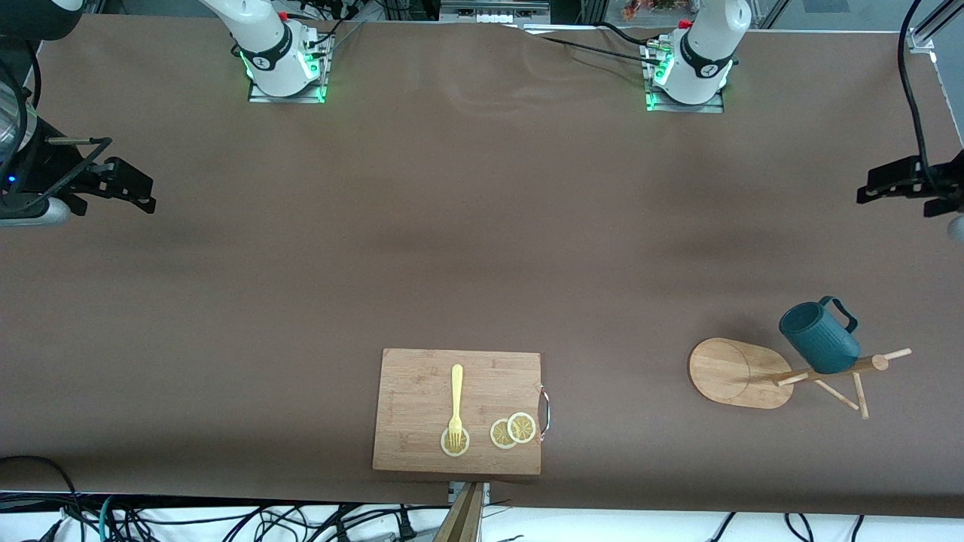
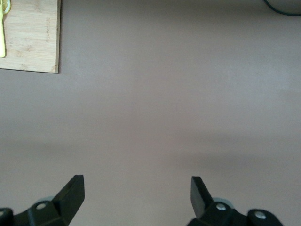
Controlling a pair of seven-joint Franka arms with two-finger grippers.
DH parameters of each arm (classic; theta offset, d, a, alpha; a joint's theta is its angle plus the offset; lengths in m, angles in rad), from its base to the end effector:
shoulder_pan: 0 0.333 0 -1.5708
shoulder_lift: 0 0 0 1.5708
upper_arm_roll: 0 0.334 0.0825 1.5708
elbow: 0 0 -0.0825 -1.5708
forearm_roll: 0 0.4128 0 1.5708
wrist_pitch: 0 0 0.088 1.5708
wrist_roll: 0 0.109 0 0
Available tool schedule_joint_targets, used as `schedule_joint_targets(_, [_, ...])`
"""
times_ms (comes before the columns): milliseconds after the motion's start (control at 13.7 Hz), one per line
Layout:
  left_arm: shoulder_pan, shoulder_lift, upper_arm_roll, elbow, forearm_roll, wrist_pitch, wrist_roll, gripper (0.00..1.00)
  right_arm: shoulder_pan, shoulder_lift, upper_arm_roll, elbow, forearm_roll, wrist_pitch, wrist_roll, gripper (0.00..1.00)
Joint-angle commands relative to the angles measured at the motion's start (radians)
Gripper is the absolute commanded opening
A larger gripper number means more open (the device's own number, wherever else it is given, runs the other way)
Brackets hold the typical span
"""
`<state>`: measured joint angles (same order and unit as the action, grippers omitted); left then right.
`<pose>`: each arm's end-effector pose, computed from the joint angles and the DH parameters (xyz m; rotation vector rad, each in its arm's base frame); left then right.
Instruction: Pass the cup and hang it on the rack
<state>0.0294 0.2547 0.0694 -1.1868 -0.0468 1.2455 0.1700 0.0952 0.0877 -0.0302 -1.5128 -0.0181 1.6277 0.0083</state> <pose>0.6258 0.0489 0.6468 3.0712 -0.1265 -0.2929 0.6162 0.0391 0.6222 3.1203 0.0899 0.0437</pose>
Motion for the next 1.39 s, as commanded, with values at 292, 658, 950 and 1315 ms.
schedule_joint_targets(292, [-0.016,-0.086,-0.052,-0.142,0.038,0.054,-0.155,1.00,-0.002,-0.005,0.000,-0.001,0.009,0.003,-0.014,1.00])
schedule_joint_targets(658, [-0.023,-0.100,-0.071,-0.146,0.050,0.052,-0.156,1.00,-0.002,-0.006,0.001,-0.001,0.009,0.003,-0.014,1.00])
schedule_joint_targets(950, [-0.023,-0.088,-0.072,-0.142,0.048,0.051,-0.156,1.00,0.000,-0.006,0.001,-0.001,0.009,0.003,-0.014,1.00])
schedule_joint_targets(1315, [-0.025,-0.086,-0.074,-0.139,0.048,0.049,-0.158,1.00,0.005,-0.011,0.006,-0.001,0.007,-0.003,-0.014,1.00])
